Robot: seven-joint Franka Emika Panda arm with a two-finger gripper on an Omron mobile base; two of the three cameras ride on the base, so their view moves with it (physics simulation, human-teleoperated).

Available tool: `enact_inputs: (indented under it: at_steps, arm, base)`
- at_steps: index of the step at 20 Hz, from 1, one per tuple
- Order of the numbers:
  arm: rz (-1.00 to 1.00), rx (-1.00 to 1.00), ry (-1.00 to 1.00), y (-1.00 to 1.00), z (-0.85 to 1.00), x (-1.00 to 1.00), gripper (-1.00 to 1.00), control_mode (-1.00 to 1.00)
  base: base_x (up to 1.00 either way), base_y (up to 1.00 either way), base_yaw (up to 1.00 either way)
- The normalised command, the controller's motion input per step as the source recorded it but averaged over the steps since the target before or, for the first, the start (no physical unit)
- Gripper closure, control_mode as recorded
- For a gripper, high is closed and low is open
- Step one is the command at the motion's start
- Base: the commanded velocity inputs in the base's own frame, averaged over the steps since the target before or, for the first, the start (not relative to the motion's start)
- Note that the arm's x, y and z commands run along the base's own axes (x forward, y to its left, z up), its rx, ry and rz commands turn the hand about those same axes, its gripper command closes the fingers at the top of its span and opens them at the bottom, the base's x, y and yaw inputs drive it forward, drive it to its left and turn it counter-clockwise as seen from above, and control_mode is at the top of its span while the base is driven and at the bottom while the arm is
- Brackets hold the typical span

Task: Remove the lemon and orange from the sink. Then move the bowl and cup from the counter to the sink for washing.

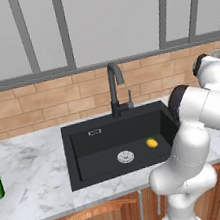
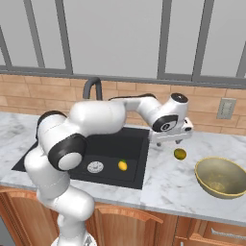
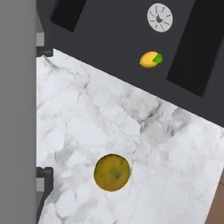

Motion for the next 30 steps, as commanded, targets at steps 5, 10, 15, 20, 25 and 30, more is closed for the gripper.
enact_inputs:
  at_steps: [5,10,15,20,25,30]
  arm:
    - [-0.15,0.00,-0.04,0.36,0.13,-0.27,-1.00,-1.00]
    - [-0.14,0.00,-0.07,0.38,0.13,-0.22,-1.00,-1.00]
    - [-0.13,0.00,-0.09,0.43,0.02,-0.17,-1.00,-1.00]
    - [-0.08,-0.01,-0.07,0.45,0.02,-0.06,-1.00,-1.00]
    - [-0.05,-0.02,-0.06,0.46,0.03,-0.06,-1.00,-1.00]
    - [-0.01,0.00,-0.02,0.42,0.02,-0.04,-1.00,-1.00]
  base:
    - [0.00,0.00,0.00]
    - [0.00,0.00,0.00]
    - [0.00,0.00,0.00]
    - [0.00,0.00,0.00]
    - [0.00,0.00,0.00]
    - [0.00,0.00,0.00]
